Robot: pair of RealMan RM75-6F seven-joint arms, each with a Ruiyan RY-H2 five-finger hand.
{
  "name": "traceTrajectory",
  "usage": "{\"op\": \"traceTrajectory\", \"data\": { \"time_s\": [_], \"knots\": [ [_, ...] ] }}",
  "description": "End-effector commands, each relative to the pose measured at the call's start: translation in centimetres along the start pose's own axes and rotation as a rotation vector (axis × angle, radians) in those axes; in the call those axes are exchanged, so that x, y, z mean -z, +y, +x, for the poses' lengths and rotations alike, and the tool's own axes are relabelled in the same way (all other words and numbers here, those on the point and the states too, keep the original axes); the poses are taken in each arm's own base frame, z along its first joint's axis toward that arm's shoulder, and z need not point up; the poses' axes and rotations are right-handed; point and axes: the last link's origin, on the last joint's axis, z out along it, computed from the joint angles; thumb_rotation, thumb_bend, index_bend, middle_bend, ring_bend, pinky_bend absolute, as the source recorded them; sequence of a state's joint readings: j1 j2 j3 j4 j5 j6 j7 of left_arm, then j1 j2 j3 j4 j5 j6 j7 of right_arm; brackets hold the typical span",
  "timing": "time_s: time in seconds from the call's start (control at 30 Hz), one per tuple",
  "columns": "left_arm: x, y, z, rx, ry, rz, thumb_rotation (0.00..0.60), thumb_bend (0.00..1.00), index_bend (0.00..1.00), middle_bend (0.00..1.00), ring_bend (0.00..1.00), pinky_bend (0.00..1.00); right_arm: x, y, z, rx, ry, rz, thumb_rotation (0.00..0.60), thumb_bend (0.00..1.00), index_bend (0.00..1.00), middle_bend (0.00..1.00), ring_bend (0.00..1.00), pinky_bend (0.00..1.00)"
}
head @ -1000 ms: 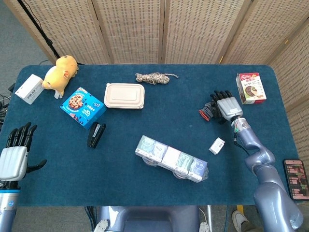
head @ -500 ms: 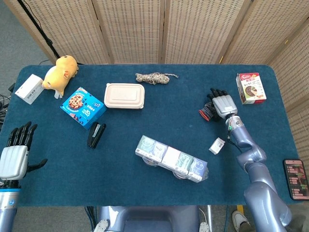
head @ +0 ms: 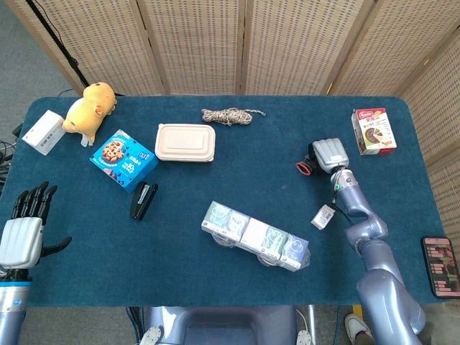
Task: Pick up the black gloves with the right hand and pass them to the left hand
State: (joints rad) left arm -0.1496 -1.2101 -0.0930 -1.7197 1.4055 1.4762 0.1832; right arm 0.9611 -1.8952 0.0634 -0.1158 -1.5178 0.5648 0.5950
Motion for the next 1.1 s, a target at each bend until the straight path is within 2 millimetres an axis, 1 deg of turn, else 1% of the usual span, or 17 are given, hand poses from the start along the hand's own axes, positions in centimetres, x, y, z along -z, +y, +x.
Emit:
{"op": "traceTrajectory", "data": {
  "time_s": [0.03, 0.27, 0.47, 0.63, 0.8, 0.87, 1.0, 1.1],
  "knots": [
    [0.0, 0.0, 0.0, 0.002, 0.001, -0.001, 0.600, 0.03, 0.00, 0.00, 0.00, 0.00, 0.1, -0.1, -0.1, -0.039, 0.006, 0.003, 0.600, 0.33, 0.54, 0.48, 0.44, 0.51],
    [0.2, 0.3, 0.0, 0.003, -0.004, -0.015, 0.600, 0.03, 0.00, 0.00, 0.00, 0.00, 0.6, 0.0, 0.0, -0.116, 0.038, 0.034, 0.600, 0.37, 0.56, 0.50, 0.48, 0.54],
    [0.4, 0.4, -0.1, 0.002, -0.003, -0.024, 0.600, 0.03, 0.00, 0.00, 0.00, 0.00, 1.1, -0.1, 0.7, -0.215, 0.109, 0.075, 0.600, 0.41, 0.57, 0.52, 0.49, 0.55],
    [0.1, 1.0, -0.5, -0.002, -0.035, -0.059, 0.600, 0.03, 0.00, 0.00, 0.00, 0.00, 1.7, 0.2, 1.3, -0.223, 0.163, 0.114, 0.600, 0.43, 0.57, 0.52, 0.50, 0.55],
    [-1.0, 2.7, -0.7, -0.021, -0.134, -0.159, 0.600, 0.03, 0.00, 0.00, 0.00, 0.00, 3.0, -0.1, 1.6, -0.209, 0.261, 0.168, 0.600, 0.45, 0.57, 0.52, 0.50, 0.55],
    [-1.7, 3.8, -0.4, -0.037, -0.164, -0.211, 0.600, 0.03, 0.00, 0.00, 0.00, 0.00, 3.6, -0.4, 1.7, -0.179, 0.307, 0.196, 0.600, 0.45, 0.58, 0.52, 0.50, 0.55],
    [-3.2, 6.6, 1.0, -0.057, -0.170, -0.306, 0.600, 0.03, 0.00, 0.00, 0.00, 0.00, 5.0, -1.7, 2.0, -0.074, 0.409, 0.272, 0.600, 0.46, 0.58, 0.52, 0.50, 0.55],
    [-3.8, 8.4, 2.0, -0.049, -0.175, -0.358, 0.600, 0.03, 0.00, 0.00, 0.00, 0.00, 6.0, -2.7, 2.1, -0.012, 0.470, 0.320, 0.600, 0.47, 0.58, 0.53, 0.50, 0.55]
  ]
}}
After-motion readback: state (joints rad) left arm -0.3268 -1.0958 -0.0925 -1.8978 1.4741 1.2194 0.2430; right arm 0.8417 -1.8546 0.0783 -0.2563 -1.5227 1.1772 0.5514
